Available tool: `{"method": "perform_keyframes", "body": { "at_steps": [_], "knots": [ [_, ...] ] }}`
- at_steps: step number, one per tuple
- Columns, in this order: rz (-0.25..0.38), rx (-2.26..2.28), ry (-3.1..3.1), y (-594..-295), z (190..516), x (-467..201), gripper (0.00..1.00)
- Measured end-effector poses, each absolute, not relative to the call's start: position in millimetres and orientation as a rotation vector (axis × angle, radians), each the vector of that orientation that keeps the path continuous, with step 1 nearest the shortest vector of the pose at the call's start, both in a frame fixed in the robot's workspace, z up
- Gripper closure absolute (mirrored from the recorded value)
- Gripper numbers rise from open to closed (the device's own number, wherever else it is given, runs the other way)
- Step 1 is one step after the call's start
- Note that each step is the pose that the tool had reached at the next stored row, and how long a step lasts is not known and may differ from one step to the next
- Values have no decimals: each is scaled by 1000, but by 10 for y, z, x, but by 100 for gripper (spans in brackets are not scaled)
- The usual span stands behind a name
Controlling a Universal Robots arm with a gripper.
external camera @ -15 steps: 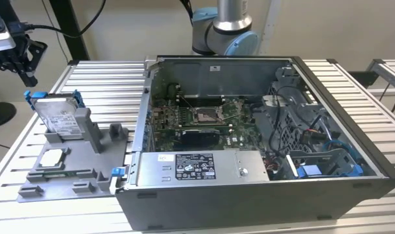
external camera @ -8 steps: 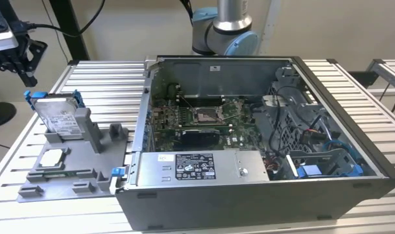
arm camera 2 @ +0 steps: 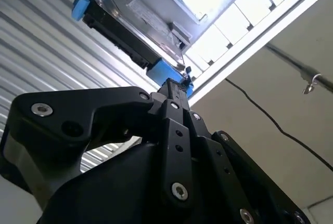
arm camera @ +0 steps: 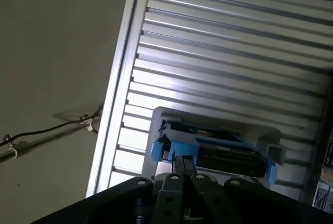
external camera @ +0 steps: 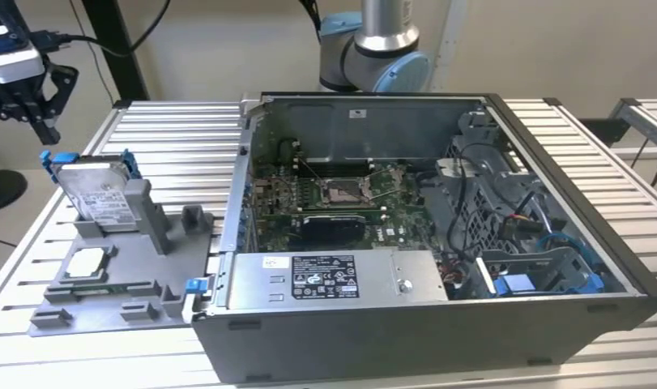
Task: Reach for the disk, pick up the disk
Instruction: 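Pick up the disk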
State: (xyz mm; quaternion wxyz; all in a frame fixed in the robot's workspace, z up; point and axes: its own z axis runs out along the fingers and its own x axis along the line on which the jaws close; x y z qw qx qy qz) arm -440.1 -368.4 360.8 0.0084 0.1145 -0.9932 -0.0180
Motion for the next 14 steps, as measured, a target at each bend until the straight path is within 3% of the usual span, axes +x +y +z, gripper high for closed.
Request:
{"method": "perform_keyframes", "body": {
  "at_steps": [14],
  "knots": [
    [-51,749,-3029,-3684,3608,-4401,100]
  ]
}}
